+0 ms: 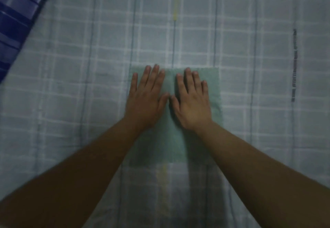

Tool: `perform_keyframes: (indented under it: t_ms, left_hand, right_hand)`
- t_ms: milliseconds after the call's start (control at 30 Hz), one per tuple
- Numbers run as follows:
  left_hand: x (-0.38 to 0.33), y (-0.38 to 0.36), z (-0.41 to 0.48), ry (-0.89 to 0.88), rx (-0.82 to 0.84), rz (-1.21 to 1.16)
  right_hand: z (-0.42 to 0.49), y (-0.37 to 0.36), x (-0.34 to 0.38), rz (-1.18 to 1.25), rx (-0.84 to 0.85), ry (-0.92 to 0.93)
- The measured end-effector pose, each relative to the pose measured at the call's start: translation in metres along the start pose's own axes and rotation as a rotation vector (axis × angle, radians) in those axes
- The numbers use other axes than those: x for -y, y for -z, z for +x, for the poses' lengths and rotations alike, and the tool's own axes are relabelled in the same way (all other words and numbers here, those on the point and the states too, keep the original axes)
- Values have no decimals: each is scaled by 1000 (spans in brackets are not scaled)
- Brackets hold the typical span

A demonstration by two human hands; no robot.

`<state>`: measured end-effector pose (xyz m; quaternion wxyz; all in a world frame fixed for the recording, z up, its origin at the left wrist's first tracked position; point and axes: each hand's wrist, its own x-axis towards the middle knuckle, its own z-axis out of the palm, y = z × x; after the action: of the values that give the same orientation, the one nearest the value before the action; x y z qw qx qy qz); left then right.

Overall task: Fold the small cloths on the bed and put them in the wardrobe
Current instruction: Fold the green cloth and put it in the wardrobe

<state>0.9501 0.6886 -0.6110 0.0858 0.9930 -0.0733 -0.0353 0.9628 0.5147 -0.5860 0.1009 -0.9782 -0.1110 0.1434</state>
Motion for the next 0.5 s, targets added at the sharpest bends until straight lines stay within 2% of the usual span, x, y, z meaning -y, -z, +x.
perform_keyframes:
  t_ms: [167,267,367,433,467,500]
  left_hand:
    - [39,2,12,30,89,47]
    - [50,12,14,82,81,23]
    - [56,29,21,123,15,-35]
    - [58,40,31,182,-9,-94]
    - [59,47,36,240,3,-128]
    - [60,51,42,311,20,-175]
  right_hand:
    - [11,5,-31,-70,79,-103]
    - [11,13,-26,-44,107,-148]
    - [6,29,2,38,18,-226]
    - [-8,31,30,69,-112,-148]
    - [-20,27,48,94,-107,-117]
    - [-33,22,66,137,-30,-107]
